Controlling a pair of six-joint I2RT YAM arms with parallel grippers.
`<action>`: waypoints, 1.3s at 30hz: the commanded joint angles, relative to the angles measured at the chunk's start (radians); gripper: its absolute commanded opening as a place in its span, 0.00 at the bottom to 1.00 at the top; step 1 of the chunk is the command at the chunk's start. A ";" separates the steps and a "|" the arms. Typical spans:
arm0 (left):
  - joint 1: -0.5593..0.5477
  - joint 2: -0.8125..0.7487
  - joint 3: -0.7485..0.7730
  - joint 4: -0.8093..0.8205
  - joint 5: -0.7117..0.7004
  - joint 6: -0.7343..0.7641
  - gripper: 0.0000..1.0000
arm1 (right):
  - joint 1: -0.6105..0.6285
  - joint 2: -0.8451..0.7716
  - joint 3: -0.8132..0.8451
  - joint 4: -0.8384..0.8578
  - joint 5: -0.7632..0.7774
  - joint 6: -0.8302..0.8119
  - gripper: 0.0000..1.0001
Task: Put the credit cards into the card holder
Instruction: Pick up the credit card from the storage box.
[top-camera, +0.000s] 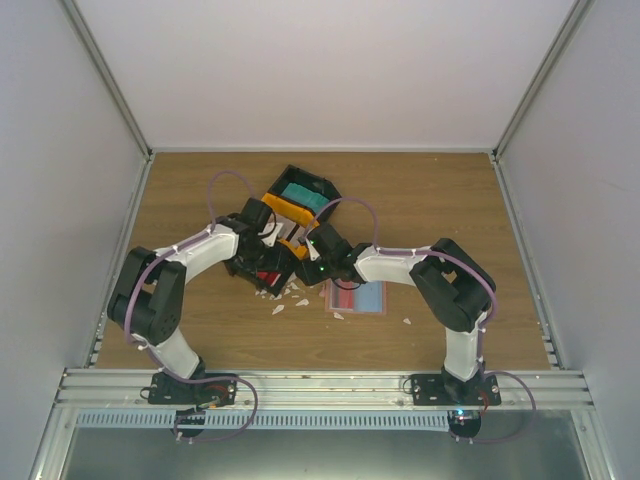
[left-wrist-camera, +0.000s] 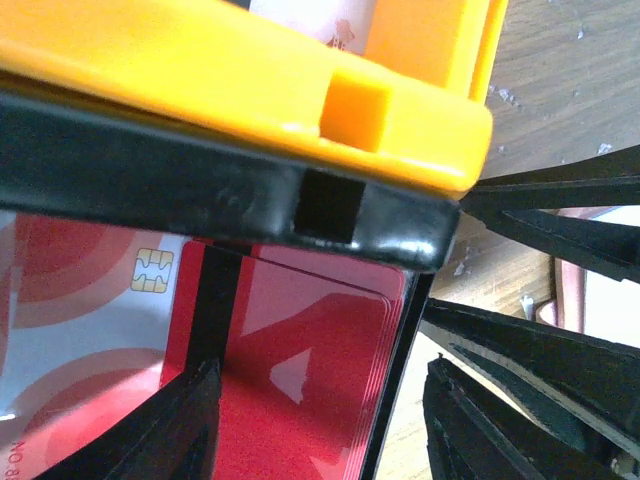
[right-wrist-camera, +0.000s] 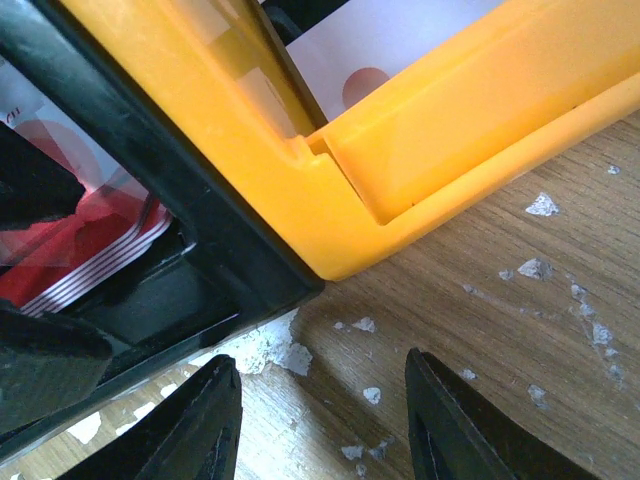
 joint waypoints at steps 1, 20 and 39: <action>-0.014 0.024 0.007 -0.004 -0.001 0.014 0.56 | -0.010 -0.025 -0.012 0.020 0.009 0.012 0.46; -0.014 -0.007 0.044 -0.045 0.061 0.021 0.26 | -0.012 -0.026 -0.016 0.022 0.010 0.012 0.46; 0.016 -0.114 0.040 -0.069 -0.140 -0.008 0.02 | -0.028 -0.072 -0.030 0.060 -0.019 0.019 0.48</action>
